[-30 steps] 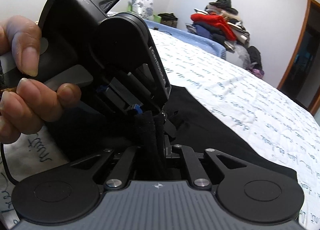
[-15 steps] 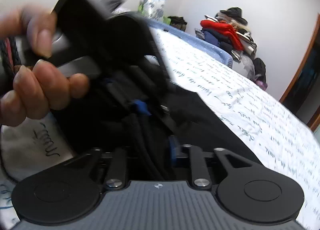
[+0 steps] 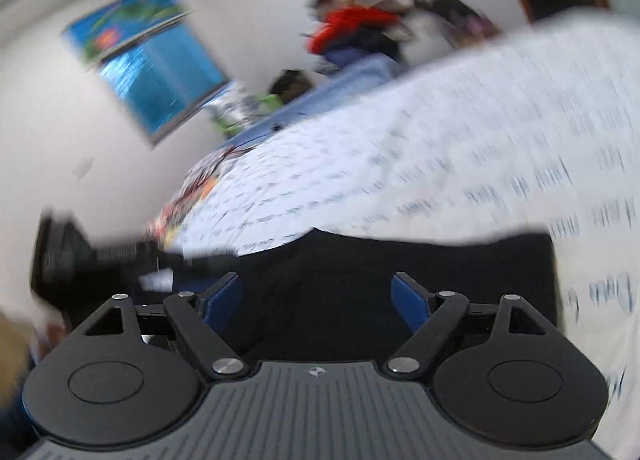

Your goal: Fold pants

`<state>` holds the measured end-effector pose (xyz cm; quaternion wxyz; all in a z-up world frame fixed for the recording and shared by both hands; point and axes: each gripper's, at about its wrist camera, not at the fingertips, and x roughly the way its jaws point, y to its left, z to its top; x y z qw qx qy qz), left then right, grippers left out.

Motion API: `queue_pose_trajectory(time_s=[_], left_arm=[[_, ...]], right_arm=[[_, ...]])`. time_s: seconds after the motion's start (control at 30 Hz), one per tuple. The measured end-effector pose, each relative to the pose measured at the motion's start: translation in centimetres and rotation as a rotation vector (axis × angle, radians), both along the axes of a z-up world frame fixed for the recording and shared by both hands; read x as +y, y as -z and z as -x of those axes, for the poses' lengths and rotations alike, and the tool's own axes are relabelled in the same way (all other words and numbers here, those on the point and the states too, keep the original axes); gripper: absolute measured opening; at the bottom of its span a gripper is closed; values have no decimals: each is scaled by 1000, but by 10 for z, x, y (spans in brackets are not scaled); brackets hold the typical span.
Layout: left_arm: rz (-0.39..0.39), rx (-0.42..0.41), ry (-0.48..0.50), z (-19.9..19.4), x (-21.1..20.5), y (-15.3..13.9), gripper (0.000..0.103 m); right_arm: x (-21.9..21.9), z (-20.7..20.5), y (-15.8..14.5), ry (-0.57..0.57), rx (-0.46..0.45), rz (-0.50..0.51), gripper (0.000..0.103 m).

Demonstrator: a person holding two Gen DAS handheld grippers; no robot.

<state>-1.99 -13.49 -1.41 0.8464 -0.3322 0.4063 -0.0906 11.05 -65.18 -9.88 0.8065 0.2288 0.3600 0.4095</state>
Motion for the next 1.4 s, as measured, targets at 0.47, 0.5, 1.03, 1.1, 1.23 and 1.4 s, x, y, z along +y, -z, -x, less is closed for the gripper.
queue_pose_trajectory(time_s=[0.47, 0.5, 1.03, 1.1, 1.23, 1.4], left_arm=[[11, 40, -11, 15, 22, 23, 60], [-7, 7, -42, 24, 34, 13, 61], [-311, -171, -766, 227, 250, -115, 83], [-274, -138, -708, 218, 234, -90, 84], [-161, -69, -644, 212, 221, -29, 83], [-69, -43, -624, 214, 233, 6, 83]], right_arm=[[-20, 20, 43, 29, 229, -47, 83], [-22, 25, 36, 20, 198, -49, 83], [177, 124, -16, -446, -522, 408, 92], [206, 153, -7, -541, -652, 498, 92], [238, 198, 19, -702, -821, 639, 92], [251, 218, 28, -672, -978, 701, 92]])
